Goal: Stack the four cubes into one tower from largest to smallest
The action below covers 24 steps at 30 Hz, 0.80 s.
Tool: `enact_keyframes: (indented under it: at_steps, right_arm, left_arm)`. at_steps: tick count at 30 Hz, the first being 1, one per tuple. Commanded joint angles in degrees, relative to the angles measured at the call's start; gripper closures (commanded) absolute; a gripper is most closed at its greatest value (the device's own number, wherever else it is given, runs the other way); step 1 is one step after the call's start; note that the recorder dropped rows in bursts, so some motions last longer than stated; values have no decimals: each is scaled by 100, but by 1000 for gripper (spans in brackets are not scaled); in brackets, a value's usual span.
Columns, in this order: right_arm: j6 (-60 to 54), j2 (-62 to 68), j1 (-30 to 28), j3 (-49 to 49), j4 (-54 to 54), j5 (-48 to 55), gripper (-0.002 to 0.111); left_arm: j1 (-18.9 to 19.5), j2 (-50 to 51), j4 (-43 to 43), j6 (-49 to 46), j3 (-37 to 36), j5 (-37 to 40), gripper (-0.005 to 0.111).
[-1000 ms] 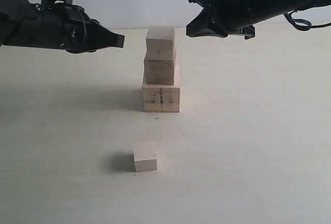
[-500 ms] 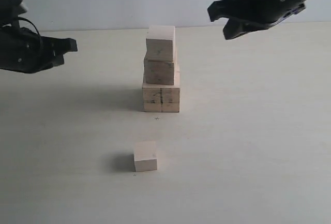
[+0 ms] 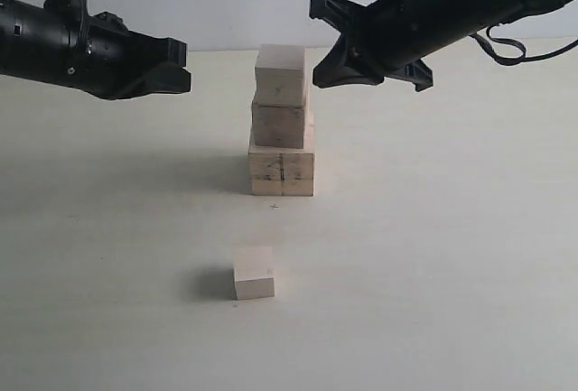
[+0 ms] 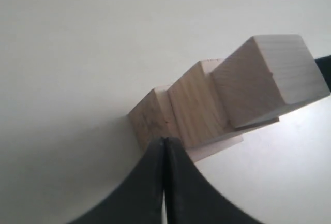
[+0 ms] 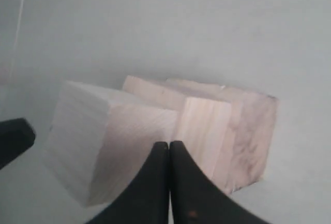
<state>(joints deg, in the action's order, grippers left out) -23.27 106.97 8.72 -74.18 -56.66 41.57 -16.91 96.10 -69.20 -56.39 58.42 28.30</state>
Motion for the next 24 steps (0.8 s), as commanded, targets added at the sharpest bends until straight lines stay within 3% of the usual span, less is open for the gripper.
enact_keyframes:
  at_steps: [1, 4, 10, 16, 20, 24]
  right_arm:
    - [634, -31, -53, -49, 672, -590, 108]
    - [509, 54, -53, -71, 816, -397, 108]
    - [170, 912, -382, -1008, 493, 1549, 108]
    - [462, 1212, -432, -1629, 360, 1560, 108]
    - [462, 1329, -405, -1672, 377, 1428, 108]
    - [452, 1422, -405, -1672, 366, 1413, 108]
  left_arm:
    - [5, 112, -90, -41, 12, 206, 107]
    - [5, 360, -349, -133, 22, 254, 107]
    - [237, 874, -1912, -1550, 110, 1131, 107]
    - [642, 1151, -2241, -1553, 238, 1540, 107]
    - [697, 1317, -2267, -1669, 238, 2377, 107]
    - [668, 1451, -2267, -1690, 238, 2415, 107]
